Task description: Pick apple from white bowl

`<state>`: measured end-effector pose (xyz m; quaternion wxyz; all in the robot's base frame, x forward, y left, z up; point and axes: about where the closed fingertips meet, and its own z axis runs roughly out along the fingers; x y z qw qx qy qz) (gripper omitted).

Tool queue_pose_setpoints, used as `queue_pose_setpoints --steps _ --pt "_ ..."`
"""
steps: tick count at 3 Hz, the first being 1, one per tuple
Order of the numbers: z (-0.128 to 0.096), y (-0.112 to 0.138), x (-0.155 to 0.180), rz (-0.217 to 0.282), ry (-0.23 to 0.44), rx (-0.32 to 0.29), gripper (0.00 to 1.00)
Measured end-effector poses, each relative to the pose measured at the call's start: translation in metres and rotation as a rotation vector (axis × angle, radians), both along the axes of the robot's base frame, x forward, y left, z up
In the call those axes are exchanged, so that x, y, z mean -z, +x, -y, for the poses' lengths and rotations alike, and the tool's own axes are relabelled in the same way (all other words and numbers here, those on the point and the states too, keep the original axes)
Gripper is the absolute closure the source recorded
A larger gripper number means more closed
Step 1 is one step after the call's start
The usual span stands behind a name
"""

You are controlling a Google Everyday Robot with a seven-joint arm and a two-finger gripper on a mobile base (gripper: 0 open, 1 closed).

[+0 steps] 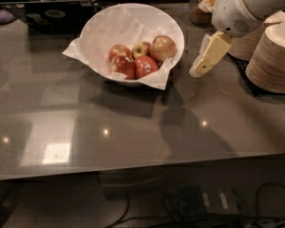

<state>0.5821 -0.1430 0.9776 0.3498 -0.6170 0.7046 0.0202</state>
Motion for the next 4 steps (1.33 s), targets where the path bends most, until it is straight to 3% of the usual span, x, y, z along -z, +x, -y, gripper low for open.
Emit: queue_pose_setpoints --steps 1,3,4 --pt "-0.014 0.026 0.002 0.009 0.07 -0.045 0.07" --pt "-0.037 0.061 0.007 0.021 0.097 -0.104 0.45" --pt "-0.047 0.068 0.009 0.024 0.093 -0.126 0.47"
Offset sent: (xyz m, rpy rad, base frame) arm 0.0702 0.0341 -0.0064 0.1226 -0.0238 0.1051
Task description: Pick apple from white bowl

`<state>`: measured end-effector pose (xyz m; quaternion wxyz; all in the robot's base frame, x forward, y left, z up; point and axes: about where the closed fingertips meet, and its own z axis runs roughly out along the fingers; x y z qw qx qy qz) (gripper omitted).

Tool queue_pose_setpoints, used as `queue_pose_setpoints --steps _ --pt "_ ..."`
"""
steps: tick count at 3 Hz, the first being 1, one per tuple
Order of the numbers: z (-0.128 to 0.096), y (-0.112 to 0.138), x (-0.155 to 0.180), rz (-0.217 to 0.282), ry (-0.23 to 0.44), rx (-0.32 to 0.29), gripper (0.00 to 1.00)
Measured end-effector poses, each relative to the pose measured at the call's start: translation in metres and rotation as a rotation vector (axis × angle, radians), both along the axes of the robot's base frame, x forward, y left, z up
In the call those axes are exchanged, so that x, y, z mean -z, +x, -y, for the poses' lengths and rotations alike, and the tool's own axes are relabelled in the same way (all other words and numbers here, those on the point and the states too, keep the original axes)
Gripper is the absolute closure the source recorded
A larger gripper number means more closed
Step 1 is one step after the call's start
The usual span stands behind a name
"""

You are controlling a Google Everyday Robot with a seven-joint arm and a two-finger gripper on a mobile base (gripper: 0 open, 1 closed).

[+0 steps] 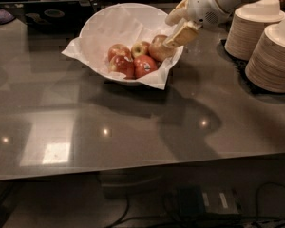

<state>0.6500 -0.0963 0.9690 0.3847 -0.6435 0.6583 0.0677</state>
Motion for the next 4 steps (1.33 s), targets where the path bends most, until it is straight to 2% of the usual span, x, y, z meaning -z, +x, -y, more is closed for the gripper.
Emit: queue_pose_setpoints --steps 2,3,4 --pt "-0.007 0.003 0.004 -0.011 -0.004 -0.017 0.22" --pt "-0.012 0.004 0.008 -0.021 -0.003 -0.026 0.21" --pt "-0.017 0.008 0.014 -0.033 -0.005 -0.033 0.31"
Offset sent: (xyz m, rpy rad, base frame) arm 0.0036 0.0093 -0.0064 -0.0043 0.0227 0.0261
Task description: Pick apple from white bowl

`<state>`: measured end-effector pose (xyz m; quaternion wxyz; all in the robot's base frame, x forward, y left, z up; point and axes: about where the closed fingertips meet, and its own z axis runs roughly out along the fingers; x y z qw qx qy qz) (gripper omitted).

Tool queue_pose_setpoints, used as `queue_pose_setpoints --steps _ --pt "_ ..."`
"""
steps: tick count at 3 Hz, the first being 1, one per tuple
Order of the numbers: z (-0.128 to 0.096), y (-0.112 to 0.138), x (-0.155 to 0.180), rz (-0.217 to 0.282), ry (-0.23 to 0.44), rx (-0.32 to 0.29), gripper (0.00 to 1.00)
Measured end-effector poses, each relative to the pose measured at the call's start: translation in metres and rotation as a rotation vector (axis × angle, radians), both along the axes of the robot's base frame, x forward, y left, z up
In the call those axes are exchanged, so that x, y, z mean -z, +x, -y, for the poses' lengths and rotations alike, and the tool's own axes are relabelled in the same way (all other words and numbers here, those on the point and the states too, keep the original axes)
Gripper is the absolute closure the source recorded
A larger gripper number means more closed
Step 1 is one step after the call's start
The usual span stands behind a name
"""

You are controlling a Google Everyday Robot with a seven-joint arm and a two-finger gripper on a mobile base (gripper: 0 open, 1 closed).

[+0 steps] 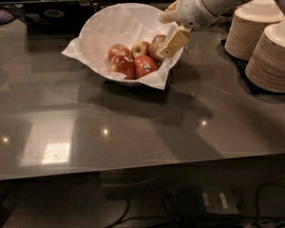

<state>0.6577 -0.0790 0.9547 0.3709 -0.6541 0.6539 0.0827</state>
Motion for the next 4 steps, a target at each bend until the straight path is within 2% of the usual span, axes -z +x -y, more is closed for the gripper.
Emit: queue_pose_setpoints --steps 4 --pt "-0.001 0.018 0.041 -0.072 -0.042 0.014 0.29"
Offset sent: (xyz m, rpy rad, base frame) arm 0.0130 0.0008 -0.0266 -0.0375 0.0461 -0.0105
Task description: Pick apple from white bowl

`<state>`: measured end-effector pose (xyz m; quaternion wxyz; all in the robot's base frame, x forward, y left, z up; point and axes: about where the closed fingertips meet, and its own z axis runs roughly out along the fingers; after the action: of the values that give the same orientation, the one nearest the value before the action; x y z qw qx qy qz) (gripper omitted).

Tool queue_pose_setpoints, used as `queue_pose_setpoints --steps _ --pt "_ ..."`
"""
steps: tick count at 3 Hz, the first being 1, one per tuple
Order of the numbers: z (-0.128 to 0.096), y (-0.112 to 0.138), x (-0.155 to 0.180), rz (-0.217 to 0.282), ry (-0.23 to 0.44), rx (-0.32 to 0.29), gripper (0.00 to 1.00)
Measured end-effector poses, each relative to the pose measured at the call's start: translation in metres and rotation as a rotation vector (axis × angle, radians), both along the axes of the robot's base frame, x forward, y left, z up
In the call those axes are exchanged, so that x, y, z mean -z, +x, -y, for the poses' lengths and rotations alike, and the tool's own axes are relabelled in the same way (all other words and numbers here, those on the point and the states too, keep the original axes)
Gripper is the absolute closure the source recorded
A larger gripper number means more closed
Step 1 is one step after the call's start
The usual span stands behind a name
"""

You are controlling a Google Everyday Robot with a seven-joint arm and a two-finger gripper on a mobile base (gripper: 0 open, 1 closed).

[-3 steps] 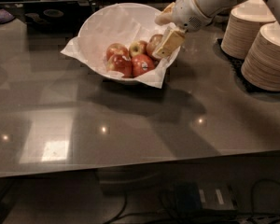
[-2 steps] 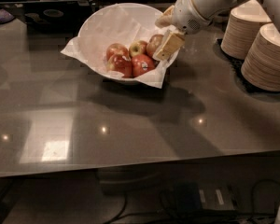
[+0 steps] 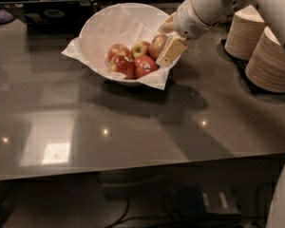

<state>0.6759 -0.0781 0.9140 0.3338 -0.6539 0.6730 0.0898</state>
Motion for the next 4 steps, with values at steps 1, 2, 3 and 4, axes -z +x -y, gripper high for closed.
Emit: queue_pose_setpoints --steps 1,2,3,4 --pt "0.001 0.005 0.008 -0.016 -0.004 0.005 0.3" --pt "0.001 0.008 0.015 -0.033 -0.004 0.011 0.48" --pt "0.0 0.009 0.019 -0.043 -0.006 0.016 0.71" --pt "0.0 0.009 0.019 -0.043 -0.006 0.016 0.94"
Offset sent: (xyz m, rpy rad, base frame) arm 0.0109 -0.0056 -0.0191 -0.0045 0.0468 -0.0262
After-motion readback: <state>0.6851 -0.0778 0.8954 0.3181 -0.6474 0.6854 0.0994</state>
